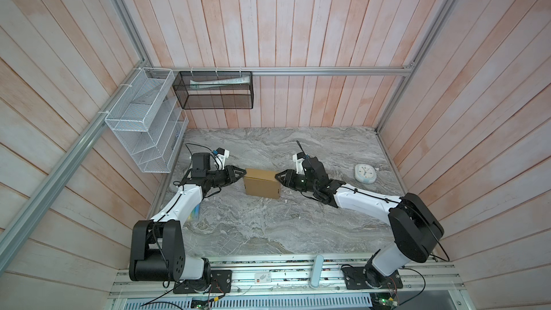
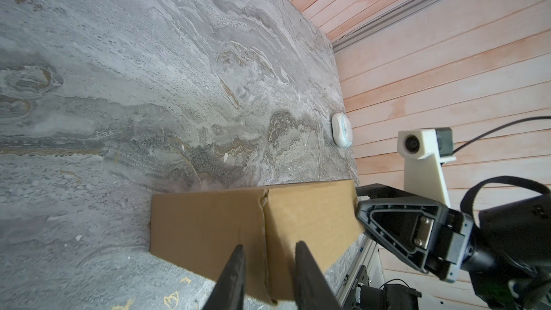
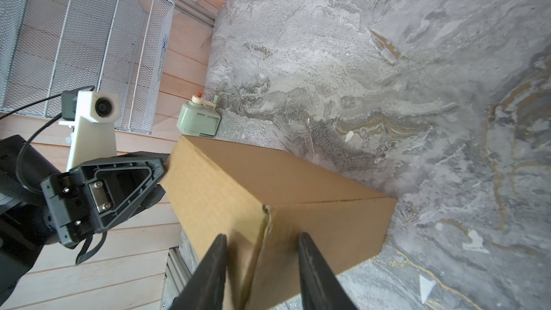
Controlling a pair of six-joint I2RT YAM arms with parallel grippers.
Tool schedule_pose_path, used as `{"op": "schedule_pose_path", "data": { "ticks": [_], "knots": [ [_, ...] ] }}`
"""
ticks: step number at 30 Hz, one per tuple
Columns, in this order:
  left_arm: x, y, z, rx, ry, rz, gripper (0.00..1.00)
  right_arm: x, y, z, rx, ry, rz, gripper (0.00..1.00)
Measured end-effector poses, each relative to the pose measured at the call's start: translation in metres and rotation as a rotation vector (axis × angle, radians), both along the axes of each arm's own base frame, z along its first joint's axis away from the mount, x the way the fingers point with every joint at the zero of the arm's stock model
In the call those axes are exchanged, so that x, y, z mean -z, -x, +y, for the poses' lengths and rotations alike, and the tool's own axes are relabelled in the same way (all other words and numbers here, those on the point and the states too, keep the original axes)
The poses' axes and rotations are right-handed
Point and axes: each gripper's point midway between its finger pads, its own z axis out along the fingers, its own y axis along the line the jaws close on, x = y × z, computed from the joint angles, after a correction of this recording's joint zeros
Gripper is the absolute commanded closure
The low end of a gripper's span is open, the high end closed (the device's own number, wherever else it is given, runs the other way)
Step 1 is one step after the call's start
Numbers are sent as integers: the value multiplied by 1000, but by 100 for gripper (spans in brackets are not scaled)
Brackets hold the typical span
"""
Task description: Fold the paper box
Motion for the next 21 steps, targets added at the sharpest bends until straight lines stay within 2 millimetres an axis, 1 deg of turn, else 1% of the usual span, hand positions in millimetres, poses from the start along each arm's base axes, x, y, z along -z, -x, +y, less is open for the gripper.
{"op": "schedule_pose_path", "data": {
  "ticks": [9,21],
  "knots": [
    [4,2,0,0,0,8,76,0,0,0,1,-3,1,63],
    [3,1,3,-6,3,-1,88,-1,-1,1,3,-6,-4,67]
  ]
}}
